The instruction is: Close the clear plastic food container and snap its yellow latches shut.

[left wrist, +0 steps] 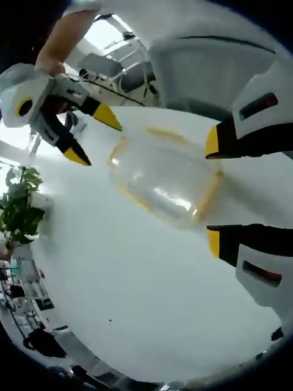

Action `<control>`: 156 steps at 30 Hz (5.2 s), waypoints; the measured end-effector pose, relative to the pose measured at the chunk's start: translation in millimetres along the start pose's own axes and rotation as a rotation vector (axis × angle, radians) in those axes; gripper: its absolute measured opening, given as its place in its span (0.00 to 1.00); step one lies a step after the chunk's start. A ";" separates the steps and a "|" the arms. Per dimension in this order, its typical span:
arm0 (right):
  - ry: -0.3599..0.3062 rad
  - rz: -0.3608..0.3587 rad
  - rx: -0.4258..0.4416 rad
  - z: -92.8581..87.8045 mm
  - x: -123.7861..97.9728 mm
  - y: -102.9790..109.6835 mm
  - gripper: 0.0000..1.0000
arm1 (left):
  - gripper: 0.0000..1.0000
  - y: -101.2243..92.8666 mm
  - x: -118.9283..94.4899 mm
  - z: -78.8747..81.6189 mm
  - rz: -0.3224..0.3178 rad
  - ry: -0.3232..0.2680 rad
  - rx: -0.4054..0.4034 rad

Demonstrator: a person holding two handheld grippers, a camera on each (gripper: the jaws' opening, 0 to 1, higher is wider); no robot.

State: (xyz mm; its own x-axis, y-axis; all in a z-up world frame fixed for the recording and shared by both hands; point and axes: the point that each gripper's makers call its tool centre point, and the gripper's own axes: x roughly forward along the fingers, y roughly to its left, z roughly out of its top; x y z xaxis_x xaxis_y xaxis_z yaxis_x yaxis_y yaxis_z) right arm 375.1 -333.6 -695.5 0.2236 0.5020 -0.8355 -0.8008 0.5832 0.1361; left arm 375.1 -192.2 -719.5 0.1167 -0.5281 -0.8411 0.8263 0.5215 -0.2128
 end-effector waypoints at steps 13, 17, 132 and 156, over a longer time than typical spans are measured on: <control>-0.007 -0.027 0.310 -18.5 8.8 -14.4 0.43 | 0.44 2.3 9.1 -4.6 -0.002 -0.052 -0.298; 0.016 -0.025 0.337 -24.8 13.7 -12.8 0.44 | 0.43 -2.1 10.8 -6.2 -0.022 -0.060 -0.344; -0.048 -0.032 0.101 9.0 17.6 5.6 0.39 | 0.40 -7.0 1.2 17.0 0.075 -0.173 -0.130; -0.186 0.116 -0.266 43.6 9.7 45.7 0.27 | 0.32 -46.2 -2.6 50.2 -0.018 -0.262 0.262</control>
State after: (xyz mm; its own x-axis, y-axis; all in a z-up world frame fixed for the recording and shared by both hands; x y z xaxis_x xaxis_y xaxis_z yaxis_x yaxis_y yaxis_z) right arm 365.0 -274.2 -674.2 0.2006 0.6775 -0.7077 -0.9381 0.3410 0.0605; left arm 364.3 -248.6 -682.5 0.2102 -0.7070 -0.6753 0.9386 0.3392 -0.0630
